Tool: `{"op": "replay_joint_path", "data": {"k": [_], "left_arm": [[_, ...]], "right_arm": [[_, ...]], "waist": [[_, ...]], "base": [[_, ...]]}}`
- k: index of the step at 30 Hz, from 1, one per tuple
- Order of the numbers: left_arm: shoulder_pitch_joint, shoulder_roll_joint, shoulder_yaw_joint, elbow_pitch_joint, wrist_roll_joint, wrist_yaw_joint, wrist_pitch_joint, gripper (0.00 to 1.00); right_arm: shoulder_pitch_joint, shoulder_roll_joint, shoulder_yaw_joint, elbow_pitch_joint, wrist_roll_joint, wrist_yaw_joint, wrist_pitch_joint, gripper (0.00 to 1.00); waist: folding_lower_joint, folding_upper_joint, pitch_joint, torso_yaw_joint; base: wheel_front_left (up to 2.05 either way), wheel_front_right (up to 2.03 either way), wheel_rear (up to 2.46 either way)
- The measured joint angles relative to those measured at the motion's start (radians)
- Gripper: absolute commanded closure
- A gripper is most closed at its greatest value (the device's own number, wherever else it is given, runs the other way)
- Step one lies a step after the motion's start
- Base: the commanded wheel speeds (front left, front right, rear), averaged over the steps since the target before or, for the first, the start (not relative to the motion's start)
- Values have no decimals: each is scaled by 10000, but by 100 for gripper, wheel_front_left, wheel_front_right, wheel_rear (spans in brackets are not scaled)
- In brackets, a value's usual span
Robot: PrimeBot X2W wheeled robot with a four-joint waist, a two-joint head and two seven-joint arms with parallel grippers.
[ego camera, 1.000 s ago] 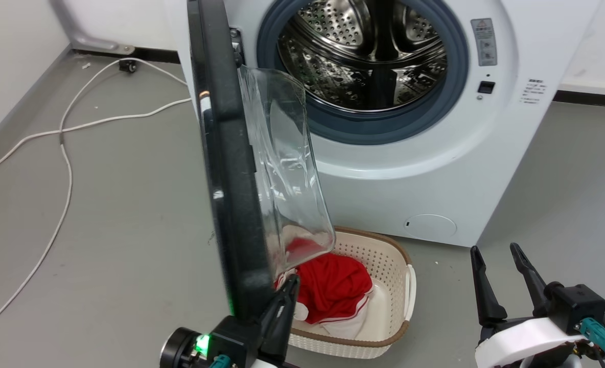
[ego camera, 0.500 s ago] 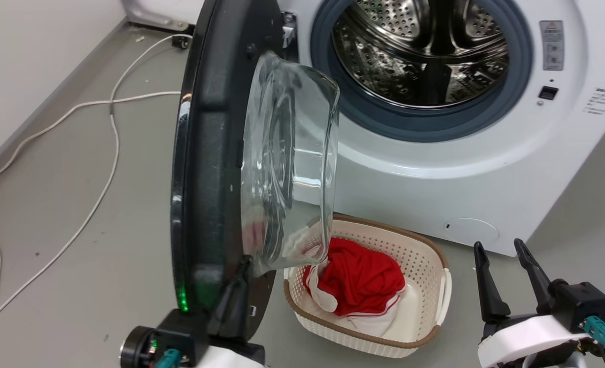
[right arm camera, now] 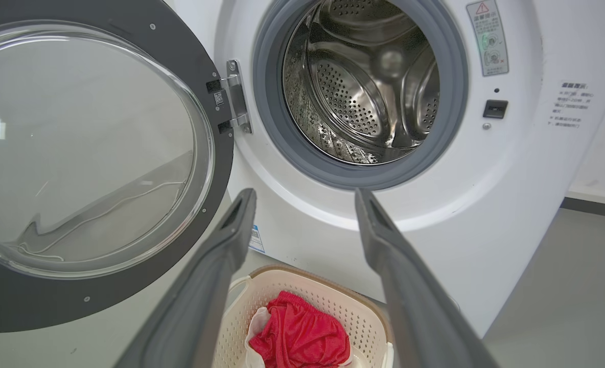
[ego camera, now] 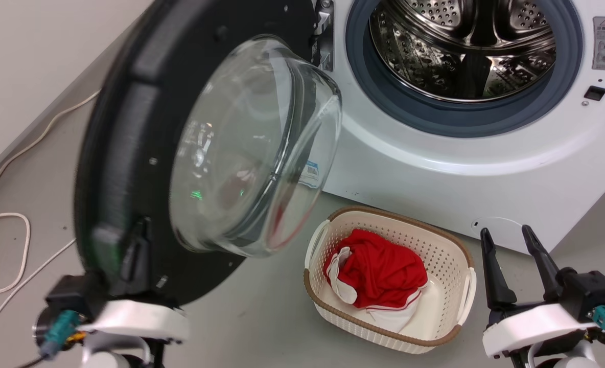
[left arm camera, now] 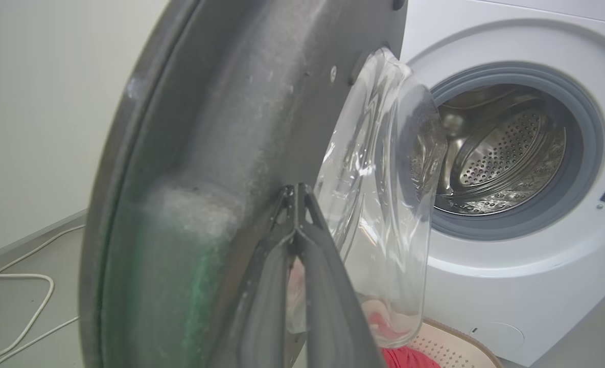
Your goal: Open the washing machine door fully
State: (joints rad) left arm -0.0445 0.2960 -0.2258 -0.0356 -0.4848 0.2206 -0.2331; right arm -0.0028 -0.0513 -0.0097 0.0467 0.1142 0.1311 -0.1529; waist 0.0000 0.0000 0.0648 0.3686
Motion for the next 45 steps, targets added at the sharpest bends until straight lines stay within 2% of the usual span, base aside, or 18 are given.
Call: {"op": "replay_joint_path", "data": {"k": [13,22,28,31,36,45], "left_arm": [[-1658,1047,1787,2441,-763,-690,-221,100],[-2490,1845,2502,3770,-936,-1066,-257,100],[-2778,2073,2497,4314,-897,-1256,-268,100],[-2772,2063,2470,4299,-790,-1266,-268,100],[-2240,1939,2295,3714,-311,-936,-270,100],[-566,1375,1597,1250,445,-253,-207,100]], "right_arm": [[-393,2,-42,-174,-228,0,272,0],[-546,2,-44,-221,-291,0,314,0],[-573,4,-96,-213,-332,0,343,0],[-576,4,-98,-190,-324,0,301,0],[-571,2,-130,-111,-249,0,174,0],[-360,4,-10,17,-151,0,73,0]], "waist": [[0,0,606,-219],[1,0,919,-580],[1,0,941,-680],[1,0,891,-737],[1,0,730,-861],[1,0,217,-1240]], "base": [[0,0,0],[0,0,0],[0,0,0],[0,0,0],[0,0,0],[0,0,0]]}}
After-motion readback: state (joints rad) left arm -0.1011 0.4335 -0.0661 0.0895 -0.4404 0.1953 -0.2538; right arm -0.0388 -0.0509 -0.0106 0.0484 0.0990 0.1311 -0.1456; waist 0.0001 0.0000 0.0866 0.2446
